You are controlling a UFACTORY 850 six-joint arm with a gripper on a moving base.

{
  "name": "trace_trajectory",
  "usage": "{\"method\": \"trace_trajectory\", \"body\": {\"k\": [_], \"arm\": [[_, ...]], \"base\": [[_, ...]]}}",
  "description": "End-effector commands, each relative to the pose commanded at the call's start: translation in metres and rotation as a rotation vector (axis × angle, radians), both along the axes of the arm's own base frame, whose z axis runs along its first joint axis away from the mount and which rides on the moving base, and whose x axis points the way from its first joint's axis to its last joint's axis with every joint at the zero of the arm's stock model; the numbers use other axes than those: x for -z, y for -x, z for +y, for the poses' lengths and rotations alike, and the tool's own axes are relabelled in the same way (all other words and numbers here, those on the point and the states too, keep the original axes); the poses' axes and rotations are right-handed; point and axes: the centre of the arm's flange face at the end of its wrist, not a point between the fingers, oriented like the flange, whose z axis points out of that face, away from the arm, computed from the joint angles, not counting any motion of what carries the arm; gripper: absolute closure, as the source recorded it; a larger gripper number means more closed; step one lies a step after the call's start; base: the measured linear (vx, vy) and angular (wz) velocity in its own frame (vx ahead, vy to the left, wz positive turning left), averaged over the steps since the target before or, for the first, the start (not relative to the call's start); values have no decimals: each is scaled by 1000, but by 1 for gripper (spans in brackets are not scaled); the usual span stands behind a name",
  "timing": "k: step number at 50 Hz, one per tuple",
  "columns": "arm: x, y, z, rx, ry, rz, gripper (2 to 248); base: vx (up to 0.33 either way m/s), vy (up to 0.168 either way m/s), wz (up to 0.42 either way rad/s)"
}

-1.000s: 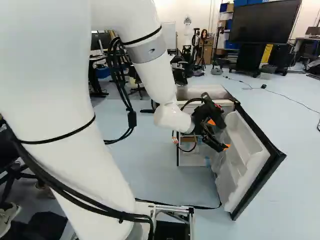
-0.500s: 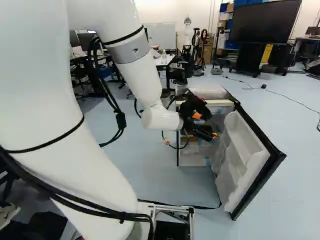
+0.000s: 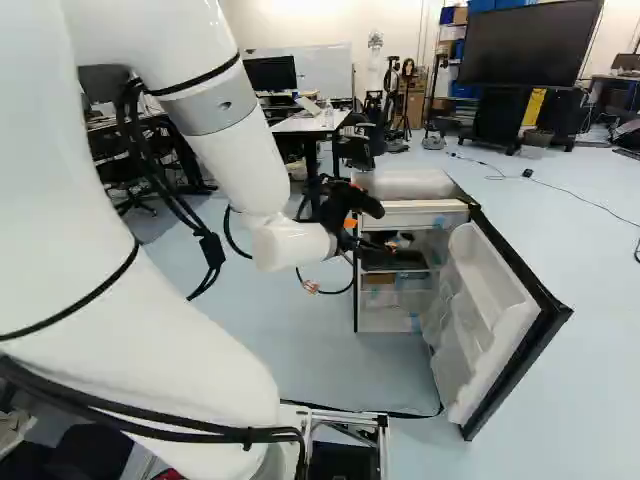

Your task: Open the fridge door

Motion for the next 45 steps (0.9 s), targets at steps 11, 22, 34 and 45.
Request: {"method": "trace_trajectory", "body": {"k": [11,22,34,45], "arm": [[0,7,28,-148,38,-5,3],[1,15,51,-275,70,-12,3],[2,23,71,-388,98,-20,3],[3,31,85,-470,118,-27,3]], "base": [[0,0,0],[0,0,0],[0,0,0],[0,0,0]]}}
